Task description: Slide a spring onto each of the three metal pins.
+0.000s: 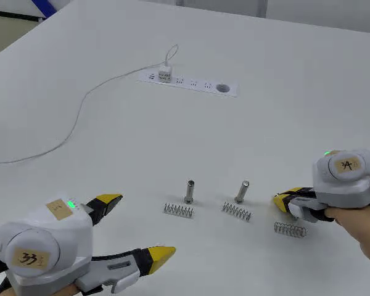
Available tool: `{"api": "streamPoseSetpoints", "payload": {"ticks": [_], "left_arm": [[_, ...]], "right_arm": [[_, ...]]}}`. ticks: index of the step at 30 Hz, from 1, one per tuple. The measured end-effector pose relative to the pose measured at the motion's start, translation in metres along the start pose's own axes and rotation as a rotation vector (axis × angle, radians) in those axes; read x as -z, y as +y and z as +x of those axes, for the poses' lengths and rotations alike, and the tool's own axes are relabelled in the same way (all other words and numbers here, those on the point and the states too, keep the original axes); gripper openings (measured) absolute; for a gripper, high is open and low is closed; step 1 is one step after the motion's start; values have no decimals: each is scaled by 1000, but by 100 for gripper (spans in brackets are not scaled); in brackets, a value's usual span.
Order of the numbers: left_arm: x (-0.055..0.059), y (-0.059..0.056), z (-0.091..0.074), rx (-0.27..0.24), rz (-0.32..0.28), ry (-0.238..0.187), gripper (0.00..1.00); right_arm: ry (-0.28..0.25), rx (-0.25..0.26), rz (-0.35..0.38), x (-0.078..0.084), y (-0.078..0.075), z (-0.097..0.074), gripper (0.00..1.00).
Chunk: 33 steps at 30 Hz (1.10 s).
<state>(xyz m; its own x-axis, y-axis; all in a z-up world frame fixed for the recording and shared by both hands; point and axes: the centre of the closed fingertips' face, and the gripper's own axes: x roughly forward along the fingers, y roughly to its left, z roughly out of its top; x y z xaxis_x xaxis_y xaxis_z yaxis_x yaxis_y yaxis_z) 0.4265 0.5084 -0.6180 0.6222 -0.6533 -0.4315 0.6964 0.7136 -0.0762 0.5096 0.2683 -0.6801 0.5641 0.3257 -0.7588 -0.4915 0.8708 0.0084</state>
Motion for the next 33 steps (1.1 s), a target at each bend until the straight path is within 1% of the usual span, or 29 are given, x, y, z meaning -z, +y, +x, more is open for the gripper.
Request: {"api": "streamPoseSetpoints", "payload": {"ticks": [3,6,11,15,27,31,33], "left_arm": [[-2,-2,0,4,6,-8,79],[0,-3,0,5,20,5,79],[0,-5,1,10,26,9,78],[2,-4,1,10,31,16,78],[1,-5,0,10,40,15,77],[3,-5,1,13,49,23,77],[0,-7,0,16,53,13,77]], "right_arm": [[12,5,8,1,-1,0,9],[16,11,19,1,-1,0,8],[14,12,15,2,2,-2,8],[0,15,4,-1,4,-7,8],[-46,33,5,-8,-1,-20,8],[-57,36,-1,-10,1,-25,8],[-72,59,-17,-12,-2,-27,8]]}}
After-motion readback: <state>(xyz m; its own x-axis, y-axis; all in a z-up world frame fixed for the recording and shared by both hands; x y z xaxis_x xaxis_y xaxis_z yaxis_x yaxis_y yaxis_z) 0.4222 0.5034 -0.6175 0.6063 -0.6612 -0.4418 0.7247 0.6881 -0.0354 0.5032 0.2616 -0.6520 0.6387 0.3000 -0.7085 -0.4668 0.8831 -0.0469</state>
